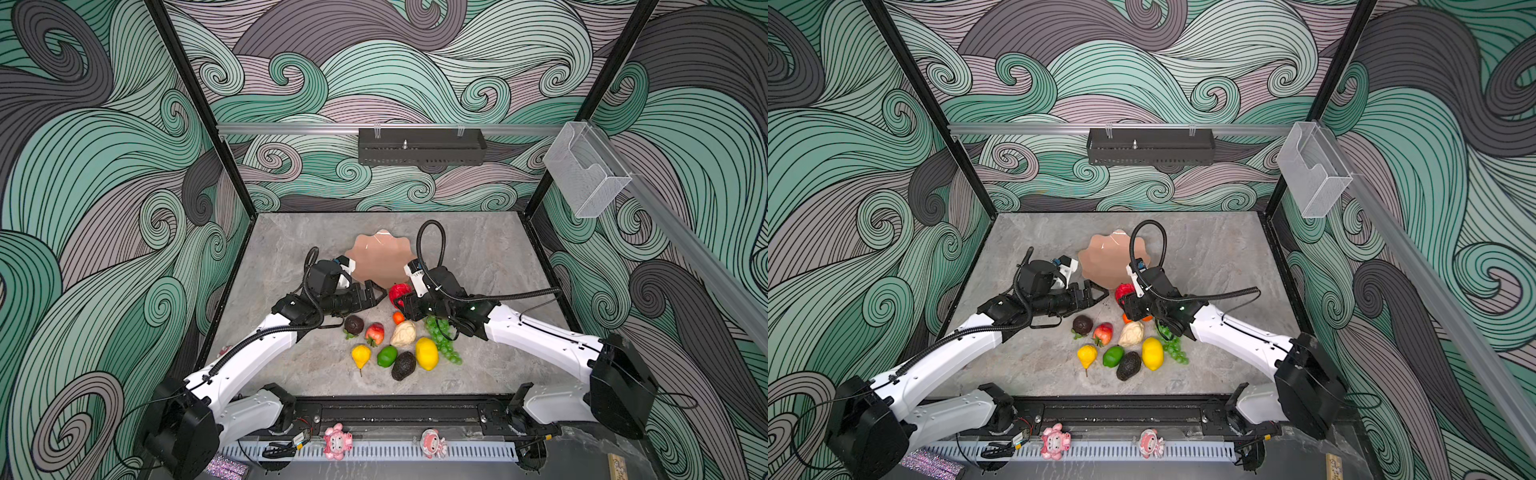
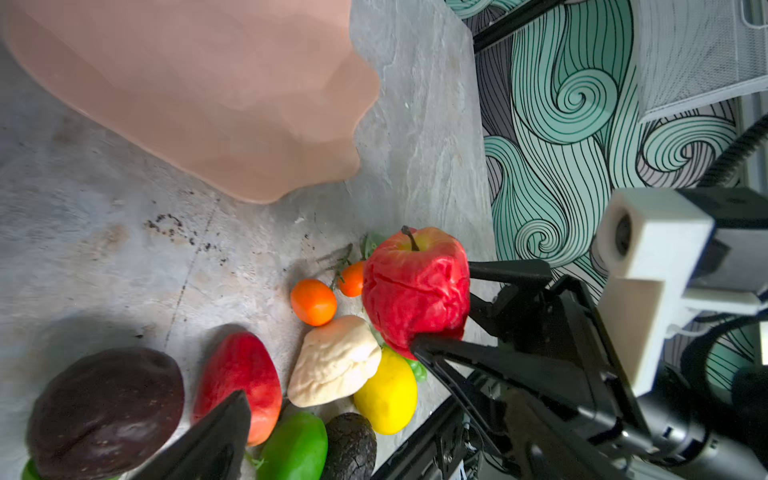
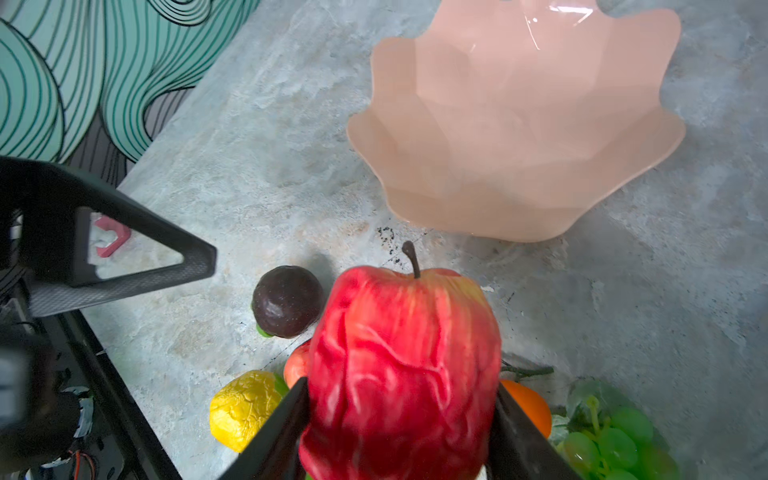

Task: Place and organize the fake fruits in the fruit bowl
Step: 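Pass the red apple from the right gripper into the left gripper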

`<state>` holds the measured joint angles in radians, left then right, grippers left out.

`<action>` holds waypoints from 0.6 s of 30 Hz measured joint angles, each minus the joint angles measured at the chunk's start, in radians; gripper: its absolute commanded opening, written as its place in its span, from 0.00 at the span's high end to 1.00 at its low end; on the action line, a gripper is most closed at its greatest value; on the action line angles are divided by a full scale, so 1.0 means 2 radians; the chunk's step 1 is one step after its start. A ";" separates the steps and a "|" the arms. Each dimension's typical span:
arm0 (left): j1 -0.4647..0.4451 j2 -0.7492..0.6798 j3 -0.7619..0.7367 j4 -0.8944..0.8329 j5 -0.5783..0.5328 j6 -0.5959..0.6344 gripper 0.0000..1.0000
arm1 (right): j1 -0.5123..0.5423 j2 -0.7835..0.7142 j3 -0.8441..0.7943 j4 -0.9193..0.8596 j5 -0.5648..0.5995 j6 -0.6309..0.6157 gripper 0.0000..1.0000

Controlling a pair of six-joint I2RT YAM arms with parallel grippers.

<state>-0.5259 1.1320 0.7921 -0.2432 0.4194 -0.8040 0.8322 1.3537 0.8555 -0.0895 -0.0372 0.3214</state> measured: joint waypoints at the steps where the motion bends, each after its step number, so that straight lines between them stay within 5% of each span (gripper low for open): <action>1: 0.000 0.003 0.000 0.002 0.009 -0.001 0.02 | 0.004 -0.002 -0.006 0.009 -0.001 -0.002 0.46; 18: 0.000 0.015 0.000 0.021 0.079 -0.008 0.17 | 0.067 -0.038 -0.035 0.098 0.025 -0.030 0.45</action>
<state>-0.5259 1.1625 0.7921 -0.2005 0.5770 -0.8196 0.9661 1.2785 0.7853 0.1074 0.0120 0.2607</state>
